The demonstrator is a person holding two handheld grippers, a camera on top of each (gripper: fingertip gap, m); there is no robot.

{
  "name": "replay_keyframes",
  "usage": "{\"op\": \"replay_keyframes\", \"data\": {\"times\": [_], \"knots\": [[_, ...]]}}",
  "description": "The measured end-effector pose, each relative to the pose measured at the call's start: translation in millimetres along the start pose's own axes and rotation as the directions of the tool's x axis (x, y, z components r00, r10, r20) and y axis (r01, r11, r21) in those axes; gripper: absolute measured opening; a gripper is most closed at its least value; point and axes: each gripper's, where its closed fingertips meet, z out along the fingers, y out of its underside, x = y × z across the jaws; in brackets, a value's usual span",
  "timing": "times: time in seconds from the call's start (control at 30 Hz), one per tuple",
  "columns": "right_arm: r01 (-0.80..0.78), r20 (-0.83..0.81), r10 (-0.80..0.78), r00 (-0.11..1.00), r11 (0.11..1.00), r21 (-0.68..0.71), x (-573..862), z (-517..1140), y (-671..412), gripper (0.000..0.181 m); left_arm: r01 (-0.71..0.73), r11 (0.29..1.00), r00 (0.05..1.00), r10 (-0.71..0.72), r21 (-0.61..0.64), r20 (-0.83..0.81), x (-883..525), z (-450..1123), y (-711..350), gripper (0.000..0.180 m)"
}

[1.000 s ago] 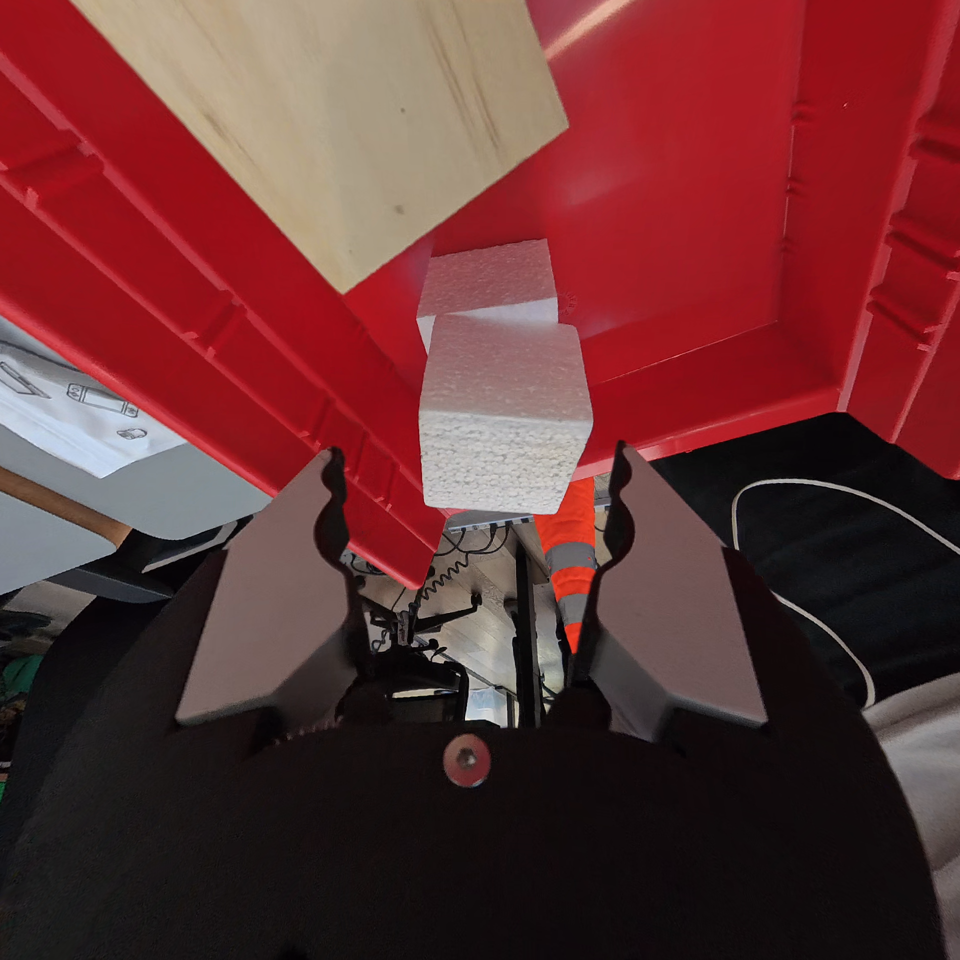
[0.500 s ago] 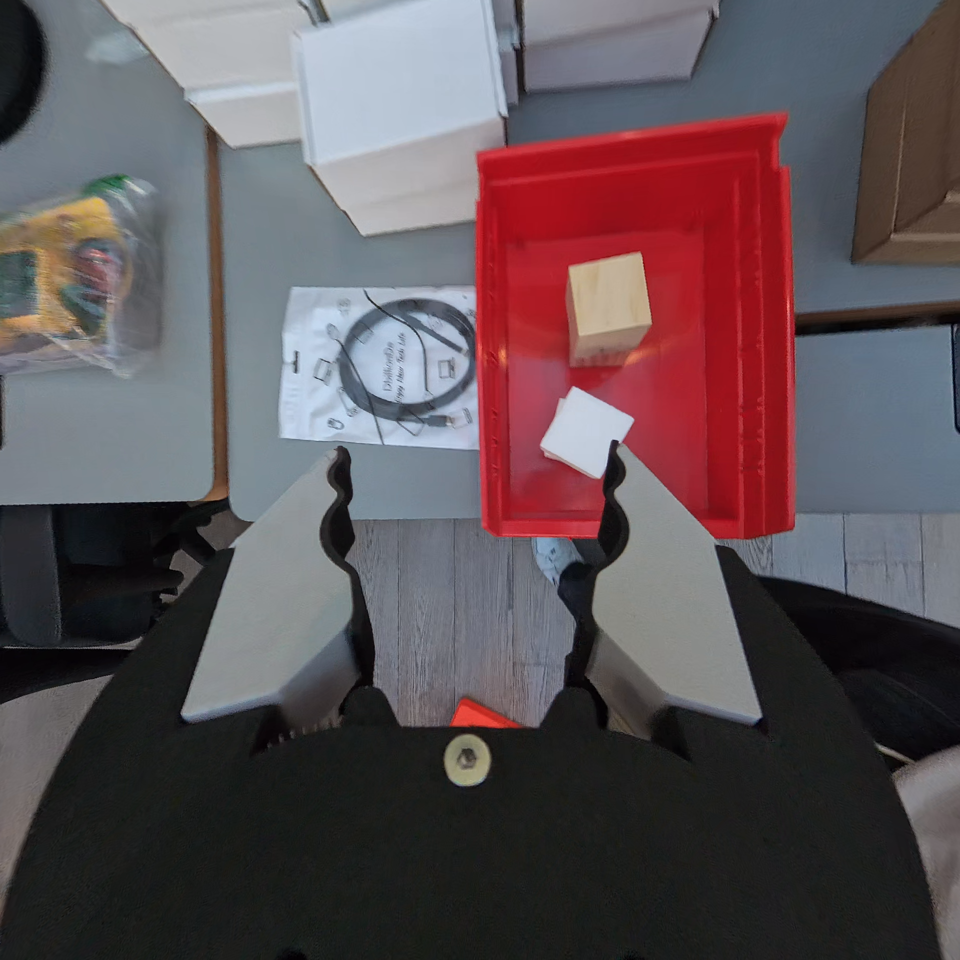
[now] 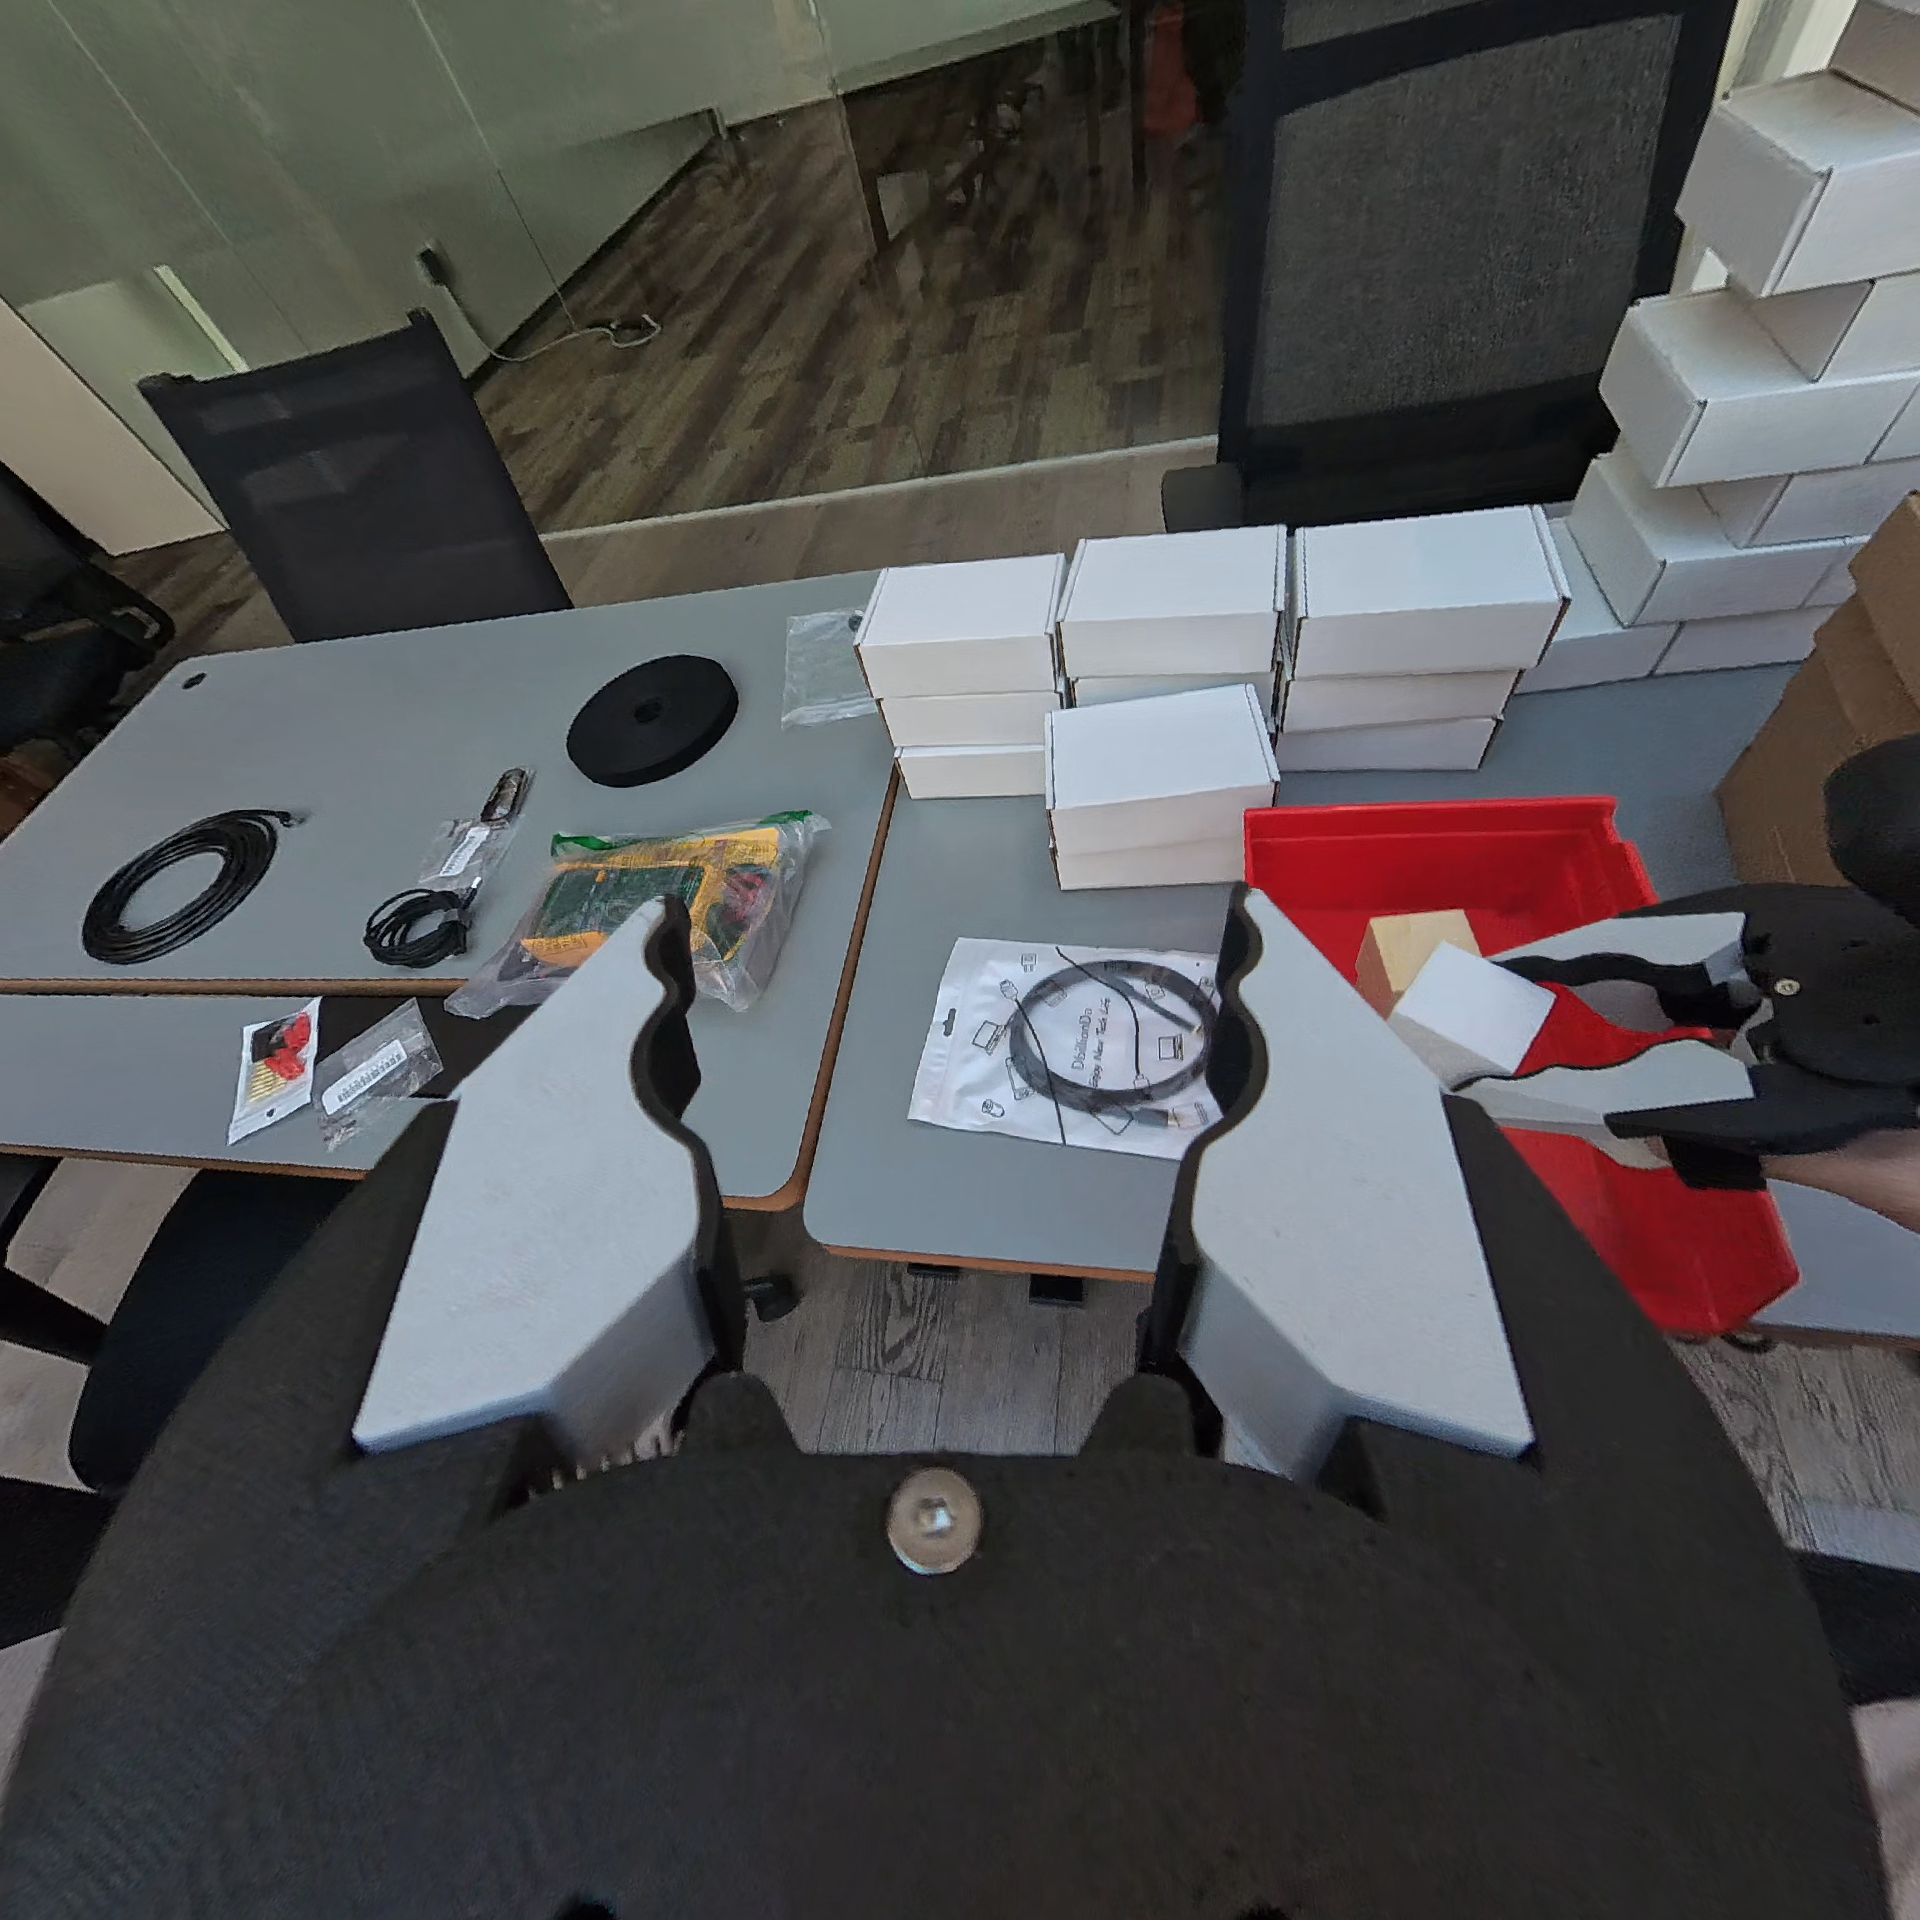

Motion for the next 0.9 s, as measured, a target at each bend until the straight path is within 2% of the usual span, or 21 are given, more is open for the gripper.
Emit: {"op": "replay_keyframes", "data": {"times": [0.2,0.23,0.27,0.3,0.4,0.57,0.7,0.77,0.83,0.9], "knots": [[-0.044,-0.082,0.031,0.996,0.987,-0.157,-0.1,29.7,45.7,0.061,-0.054,0.996,0.993,0.045,-0.071,-0.112,-39.5,7.5,44.2,0.096],[-0.056,-0.103,0.039,0.994,0.984,-0.168,1.3,30.2,49.2,0.072,-0.059,0.995,0.991,0.048,-0.077,-0.129,-43.5,12.0,50.4,0.096],[-0.081,-0.115,0.063,0.991,0.983,-0.167,0.9,28.7,49.0,0.083,-0.056,0.995,0.987,0.042,-0.087,-0.156,-44.2,17.1,56.1,0.097],[-0.114,-0.118,0.096,0.988,0.982,-0.152,-1.1,24.6,45.7,0.086,-0.047,0.994,0.981,0.027,-0.095,-0.194,-41.1,22.4,60.4,0.098],[-0.194,-0.185,0.179,0.966,0.979,-0.065,2.0,4.1,36.7,0.085,-0.014,0.994,0.924,-0.027,-0.104,-0.382,-10.7,39.0,71.8,0.095],[-0.253,-0.274,0.245,0.930,0.968,0.007,-0.5,-11.4,49.9,0.089,-0.101,0.982,0.769,-0.026,-0.162,-0.639,53.4,69.6,108.6,0.089],[-0.228,-0.297,0.211,0.931,0.973,-0.025,-11.3,8.1,70.4,0.092,-0.253,0.966,0.625,0.122,-0.052,-0.771,98.5,90.2,118.7,0.081],[-0.219,-0.292,0.204,0.934,0.976,-0.019,-15.8,16.3,72.2,0.092,-0.395,0.918,0.509,0.253,0.038,-0.823,116.9,100.3,127.8,0.083],[-0.203,-0.303,0.188,0.934,0.979,-0.017,-14.6,18.3,71.9,0.092,-0.549,0.822,0.367,0.400,0.152,-0.840,129.6,111.9,137.5,0.085],[-0.187,-0.308,0.181,0.934,0.982,0.007,-9.7,14.5,67.2,0.092,-0.637,0.732,0.245,0.490,0.242,-0.836,138.8,123.1,140.3,0.082]]}}
